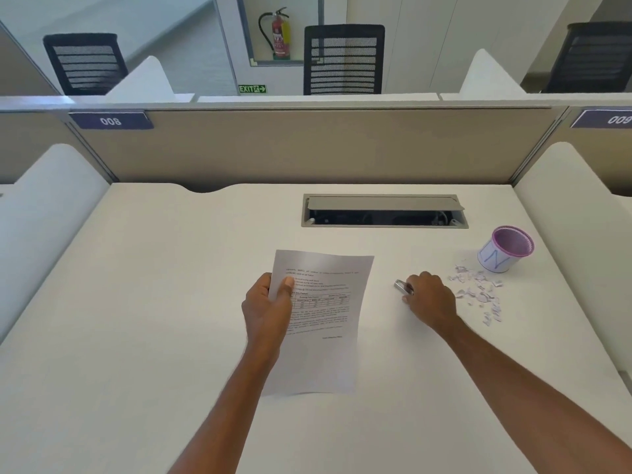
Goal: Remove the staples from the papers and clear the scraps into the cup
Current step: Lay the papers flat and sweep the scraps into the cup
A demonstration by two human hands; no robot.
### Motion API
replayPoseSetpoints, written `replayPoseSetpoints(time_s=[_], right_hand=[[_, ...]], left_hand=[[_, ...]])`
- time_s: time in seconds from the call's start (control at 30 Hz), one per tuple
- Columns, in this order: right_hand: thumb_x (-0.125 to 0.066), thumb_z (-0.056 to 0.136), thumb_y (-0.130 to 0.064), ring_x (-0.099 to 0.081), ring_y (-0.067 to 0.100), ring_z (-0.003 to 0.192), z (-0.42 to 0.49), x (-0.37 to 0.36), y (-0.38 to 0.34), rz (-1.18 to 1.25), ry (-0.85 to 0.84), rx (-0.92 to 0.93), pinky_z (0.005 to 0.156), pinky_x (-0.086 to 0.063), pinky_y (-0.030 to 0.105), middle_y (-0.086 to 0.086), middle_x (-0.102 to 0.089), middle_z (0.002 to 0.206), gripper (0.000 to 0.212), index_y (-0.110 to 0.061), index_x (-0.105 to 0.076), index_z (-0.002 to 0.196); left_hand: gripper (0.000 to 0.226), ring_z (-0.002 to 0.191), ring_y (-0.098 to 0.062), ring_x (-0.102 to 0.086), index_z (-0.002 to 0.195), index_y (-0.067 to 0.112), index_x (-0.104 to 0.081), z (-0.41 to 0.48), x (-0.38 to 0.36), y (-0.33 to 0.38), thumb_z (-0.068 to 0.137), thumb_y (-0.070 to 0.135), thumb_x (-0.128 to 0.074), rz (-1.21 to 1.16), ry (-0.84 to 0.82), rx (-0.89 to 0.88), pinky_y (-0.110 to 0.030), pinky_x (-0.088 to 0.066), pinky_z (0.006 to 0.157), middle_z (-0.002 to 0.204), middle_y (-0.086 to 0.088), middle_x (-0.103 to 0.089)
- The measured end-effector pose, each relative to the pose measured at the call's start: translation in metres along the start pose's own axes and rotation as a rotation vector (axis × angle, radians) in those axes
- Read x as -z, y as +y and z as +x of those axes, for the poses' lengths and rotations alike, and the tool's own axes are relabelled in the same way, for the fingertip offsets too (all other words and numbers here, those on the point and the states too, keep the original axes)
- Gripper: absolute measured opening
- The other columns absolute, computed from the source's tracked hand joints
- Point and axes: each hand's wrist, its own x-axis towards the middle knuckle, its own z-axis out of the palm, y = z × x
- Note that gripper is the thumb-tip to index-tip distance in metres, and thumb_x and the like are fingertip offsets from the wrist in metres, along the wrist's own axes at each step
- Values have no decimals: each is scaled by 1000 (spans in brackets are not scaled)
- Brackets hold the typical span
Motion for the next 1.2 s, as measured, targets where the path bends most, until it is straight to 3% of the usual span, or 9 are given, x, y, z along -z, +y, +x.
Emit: replayPoseSetpoints(time_s=[0.13,0.27,0.43,0.57,0.63,0.73,0.87,1.03,1.2], right_hand=[[-74,93,-25,-68,31,97,-1,6,2,268,-13,-89,79,-58,41,5,-70,100,11,-18,-75,100],[-79,95,-10,-69,29,87,-11,51,-6,1285,-106,-355,81,-61,39,16,-75,97,5,-10,-75,98],[-70,102,-18,-74,27,100,-36,126,-21,1784,-197,-203,102,-59,47,9,-77,107,17,-10,-74,116],[-67,97,-15,-80,28,105,-61,175,-56,1880,-290,63,94,-65,36,9,-79,115,26,-8,-68,123],[-68,93,-11,-79,33,110,-68,189,-71,1863,-313,178,94,-65,36,14,-78,121,34,-2,-65,125],[-72,91,-6,-77,38,114,-73,201,-90,1737,-291,268,95,-64,37,20,-77,125,42,6,-63,130],[-74,92,1,-76,40,117,-75,202,-105,1591,-302,319,101,-62,38,23,-78,124,40,5,-65,130],[-75,94,3,-77,36,114,-81,200,-114,1466,-304,359,104,-61,39,20,-79,121,35,3,-67,128],[-78,94,-3,-79,29,105,-90,200,-123,1387,-271,365,87,-62,29,15,-82,115,30,1,-70,122]], left_hand=[[18,89,-30,-81,97,16,-73,-1,2,0,106,32,-69,-7,-25,7,-53,-70,76,91,-2,-82],[20,88,-29,-81,97,17,-74,-3,5,2,105,34,-70,5,-51,-16,-54,-70,75,90,0,-82],[27,87,-35,-80,90,15,-72,-10,6,6,102,39,-72,37,-103,-24,-55,-67,74,85,-1,-81],[29,83,-32,-78,86,15,-69,-19,4,11,103,38,-71,93,-112,-75,-37,-60,62,81,-1,-78],[28,81,-30,-77,84,17,-69,-24,3,13,103,37,-71,123,-122,-111,-40,-60,61,80,0,-78],[25,79,-24,-76,87,20,-71,-30,1,15,103,39,-70,180,-139,-174,-45,-63,66,81,4,-78],[22,75,-13,-71,88,23,-71,-40,0,22,105,37,-71,235,-134,-237,-27,-54,62,81,11,-75],[23,79,-14,-74,91,23,-72,-44,0,23,106,41,-70,247,-154,-260,-37,-62,69,84,13,-77],[35,72,-25,-66,80,16,-64,-44,-1,24,103,41,-73,214,-130,-275,-42,-53,61,74,2,-72]])
